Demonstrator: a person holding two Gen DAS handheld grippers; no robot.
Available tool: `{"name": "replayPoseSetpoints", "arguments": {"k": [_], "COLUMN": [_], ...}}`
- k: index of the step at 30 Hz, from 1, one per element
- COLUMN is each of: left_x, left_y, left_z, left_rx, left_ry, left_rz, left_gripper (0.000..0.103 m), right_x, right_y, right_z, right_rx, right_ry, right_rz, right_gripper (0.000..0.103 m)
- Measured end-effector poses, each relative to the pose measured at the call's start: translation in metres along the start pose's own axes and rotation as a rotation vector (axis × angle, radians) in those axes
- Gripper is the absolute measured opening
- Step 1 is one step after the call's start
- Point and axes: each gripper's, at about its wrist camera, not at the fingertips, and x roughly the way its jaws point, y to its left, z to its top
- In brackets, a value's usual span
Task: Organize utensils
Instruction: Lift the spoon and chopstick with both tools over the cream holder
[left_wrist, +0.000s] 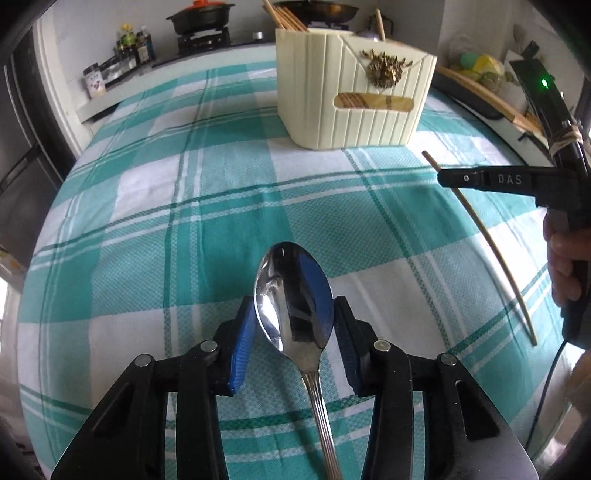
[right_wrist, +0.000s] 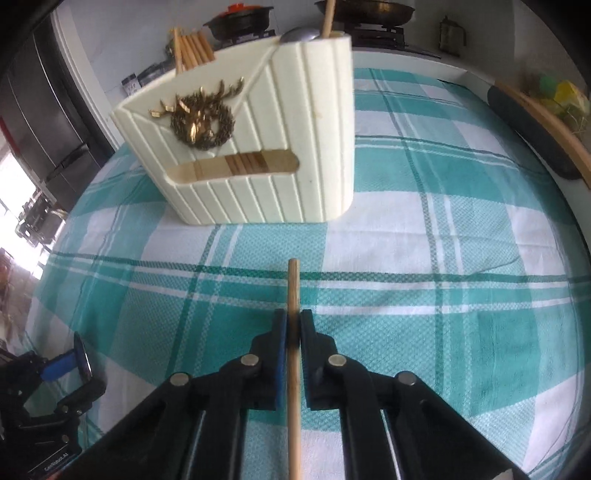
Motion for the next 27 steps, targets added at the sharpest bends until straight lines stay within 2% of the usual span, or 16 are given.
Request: {"name": "replayPoseSetpoints", "arguments": {"k": [8, 14, 20, 27], "left_x": [-0.079, -0.119, -0.142, -0.156], "left_y": [-0.001, 0.003, 0.001, 0.002], "left_z": [-0.002, -0.008, -0.009, 0.000], "left_rx": [-0.012, -0.046, -0.057, -0.066], "left_ry": [-0.225, -0.310, -0.367, -0.398], "left_rz": [-0.032, -0.053, -0.074, -0.080], "left_gripper": [0.042, 0.042, 0.042, 0.042], "right_x": [-0.123, -0.191, -0.224, -0.235], "right_y": [0.017, 0.026, 0.037, 0.038], "right_z": [-0.024, -0.054, -0.070, -0.068], "right_rx": [-0.049, -0.079, -0.111, -0.112], "right_ry": [-0.282, -0.444, -0.549, -0.581], "right_rz": [0.061, 0.070, 0.032, 0.039], "right_gripper": [0.007, 0.007, 0.007, 0.007]}}
